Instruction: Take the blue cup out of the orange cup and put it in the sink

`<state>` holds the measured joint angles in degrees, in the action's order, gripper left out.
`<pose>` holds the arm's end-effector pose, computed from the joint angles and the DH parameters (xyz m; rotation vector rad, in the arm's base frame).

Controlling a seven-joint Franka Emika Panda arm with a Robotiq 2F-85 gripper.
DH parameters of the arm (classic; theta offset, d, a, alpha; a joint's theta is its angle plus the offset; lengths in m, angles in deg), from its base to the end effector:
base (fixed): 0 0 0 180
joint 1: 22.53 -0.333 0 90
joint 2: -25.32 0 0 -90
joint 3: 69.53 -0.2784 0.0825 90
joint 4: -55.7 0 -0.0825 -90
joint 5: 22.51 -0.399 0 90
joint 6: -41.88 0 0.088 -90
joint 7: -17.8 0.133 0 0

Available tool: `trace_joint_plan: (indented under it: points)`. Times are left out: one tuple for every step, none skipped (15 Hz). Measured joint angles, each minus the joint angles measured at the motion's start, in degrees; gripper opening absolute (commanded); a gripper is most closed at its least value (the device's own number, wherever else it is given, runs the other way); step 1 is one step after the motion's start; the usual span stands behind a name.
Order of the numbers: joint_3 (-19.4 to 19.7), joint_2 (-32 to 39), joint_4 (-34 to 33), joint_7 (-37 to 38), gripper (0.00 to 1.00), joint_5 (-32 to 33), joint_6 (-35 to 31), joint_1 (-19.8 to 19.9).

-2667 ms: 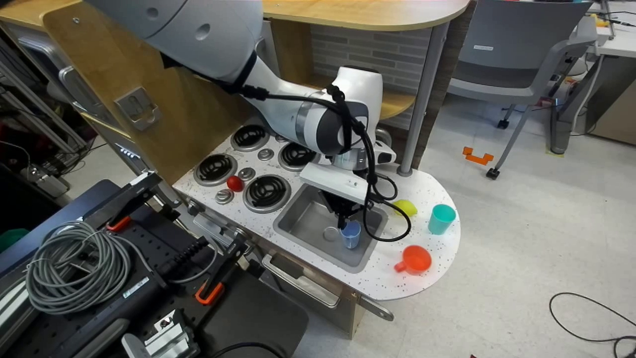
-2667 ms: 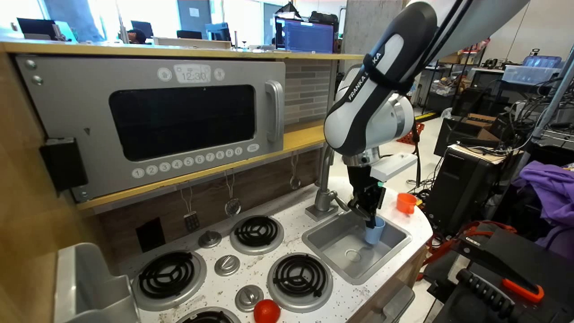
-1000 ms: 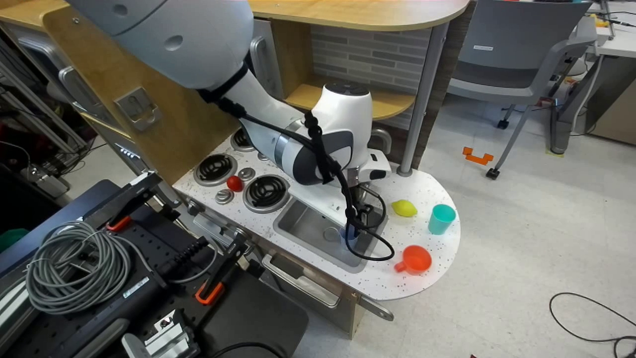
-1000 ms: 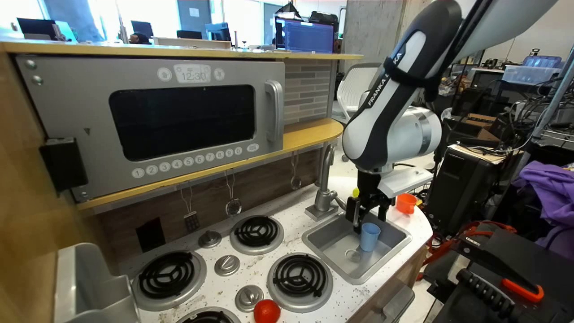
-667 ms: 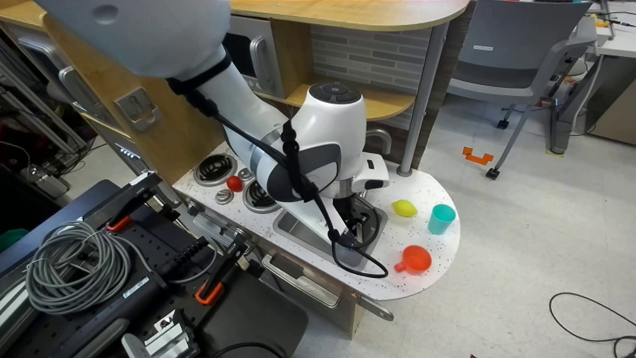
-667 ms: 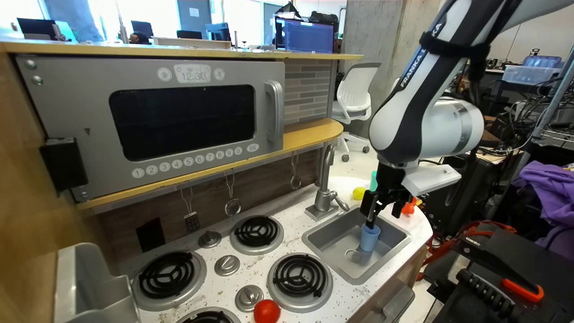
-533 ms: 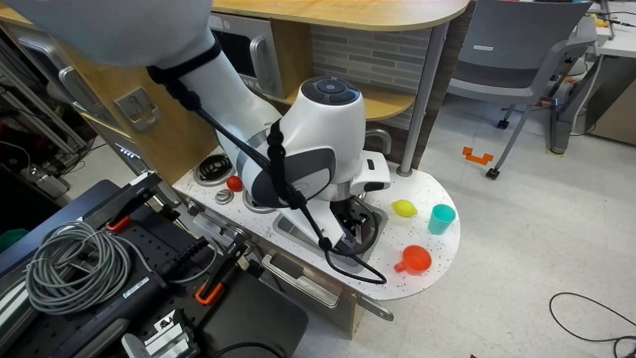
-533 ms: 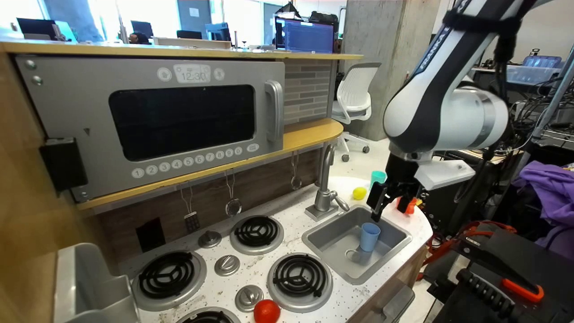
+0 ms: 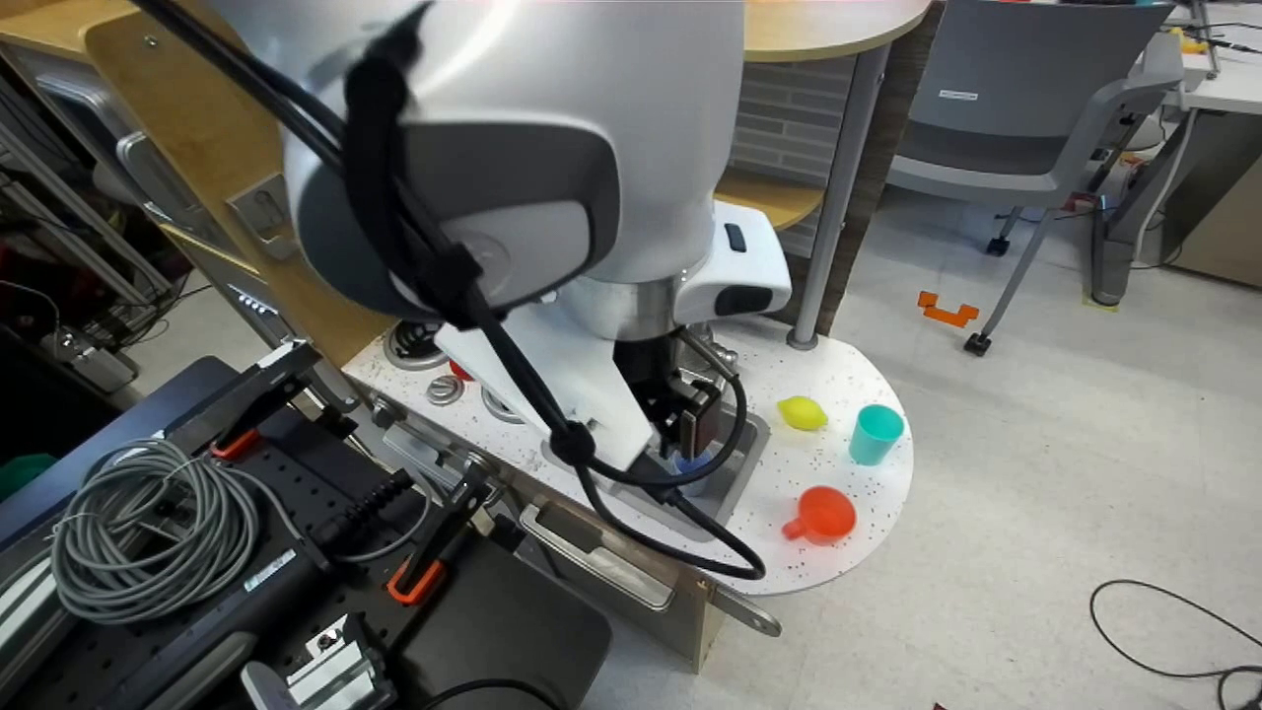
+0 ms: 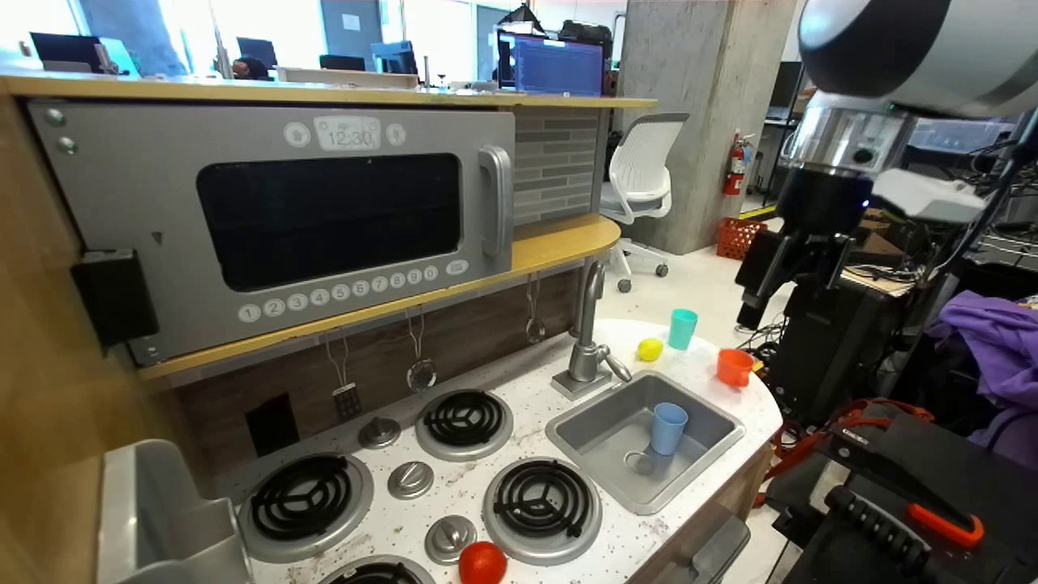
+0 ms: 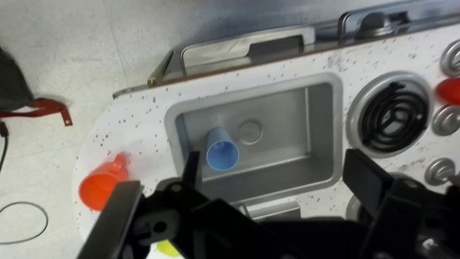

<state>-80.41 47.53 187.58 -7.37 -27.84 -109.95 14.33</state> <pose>0.4659 -0.2182 0.1040 -3.0188 0.1655 -0.0264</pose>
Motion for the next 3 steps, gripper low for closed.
trace_joint_plan:
  points:
    - [0.6,-2.6,0.9,-0.7,1.0,-0.6,4.9,-0.3]
    - [1.4,-4.6,1.5,-1.0,1.0,-0.7,8.3,-0.7]
    - [1.9,-5.8,2.0,-1.2,1.0,-0.7,9.6,-0.9]
